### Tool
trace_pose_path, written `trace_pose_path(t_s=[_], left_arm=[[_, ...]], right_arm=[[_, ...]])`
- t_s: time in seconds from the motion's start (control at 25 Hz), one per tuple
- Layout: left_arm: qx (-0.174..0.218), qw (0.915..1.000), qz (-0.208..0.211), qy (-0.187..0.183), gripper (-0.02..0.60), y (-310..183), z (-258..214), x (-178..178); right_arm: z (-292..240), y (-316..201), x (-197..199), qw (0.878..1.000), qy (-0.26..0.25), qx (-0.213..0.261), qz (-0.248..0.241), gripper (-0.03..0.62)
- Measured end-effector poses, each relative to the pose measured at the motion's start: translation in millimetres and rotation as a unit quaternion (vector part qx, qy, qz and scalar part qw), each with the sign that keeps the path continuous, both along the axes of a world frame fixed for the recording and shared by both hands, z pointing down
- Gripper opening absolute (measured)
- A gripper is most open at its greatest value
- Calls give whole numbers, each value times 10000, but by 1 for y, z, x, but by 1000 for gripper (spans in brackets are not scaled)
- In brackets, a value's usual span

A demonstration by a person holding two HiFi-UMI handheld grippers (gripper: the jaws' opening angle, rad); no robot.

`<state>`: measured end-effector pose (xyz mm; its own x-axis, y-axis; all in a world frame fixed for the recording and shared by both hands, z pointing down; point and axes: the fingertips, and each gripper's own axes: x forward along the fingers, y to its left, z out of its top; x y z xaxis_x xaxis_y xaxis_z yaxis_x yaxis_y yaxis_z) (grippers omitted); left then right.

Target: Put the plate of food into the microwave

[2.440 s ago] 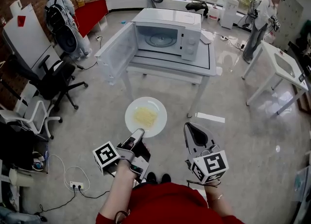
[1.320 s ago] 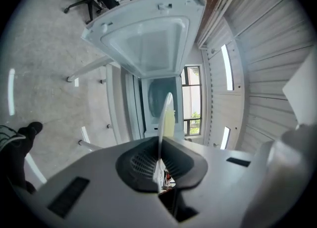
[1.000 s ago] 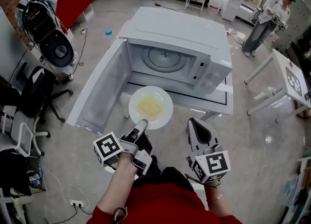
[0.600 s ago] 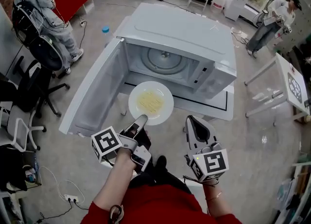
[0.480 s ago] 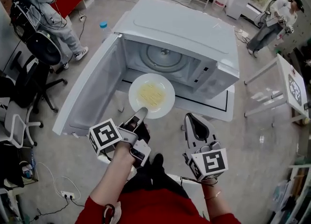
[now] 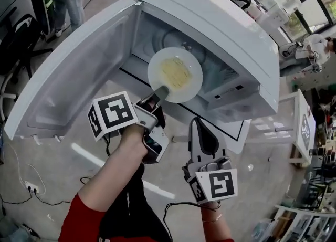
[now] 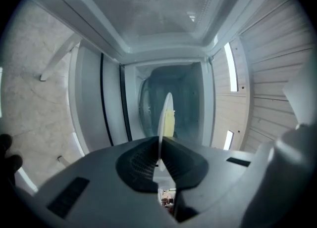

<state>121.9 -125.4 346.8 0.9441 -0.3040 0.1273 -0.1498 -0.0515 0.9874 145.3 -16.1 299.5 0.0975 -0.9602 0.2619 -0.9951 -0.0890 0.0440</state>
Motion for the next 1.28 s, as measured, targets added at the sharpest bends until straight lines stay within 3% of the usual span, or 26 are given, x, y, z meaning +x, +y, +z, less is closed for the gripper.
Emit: trace_pose_path(t_s=[0.16,0.4,0.88,1.28], left_arm=[[104,9998,-95,161,20,-28,-1,24],[36,9991,-303,306,20,-61,-1,48],[209,9993,30,-312,20,-95,7,70],[34,9955,490,-808,21,-105,17,91]], right_arm=[[11,-16,5,10000,66,-7,15,15],[4,-53,23,9979,571,269,-113,15],[1,-97,30,9965,689,459,-147,15],[-3,-106,48,9967,675,431,-83,15]])
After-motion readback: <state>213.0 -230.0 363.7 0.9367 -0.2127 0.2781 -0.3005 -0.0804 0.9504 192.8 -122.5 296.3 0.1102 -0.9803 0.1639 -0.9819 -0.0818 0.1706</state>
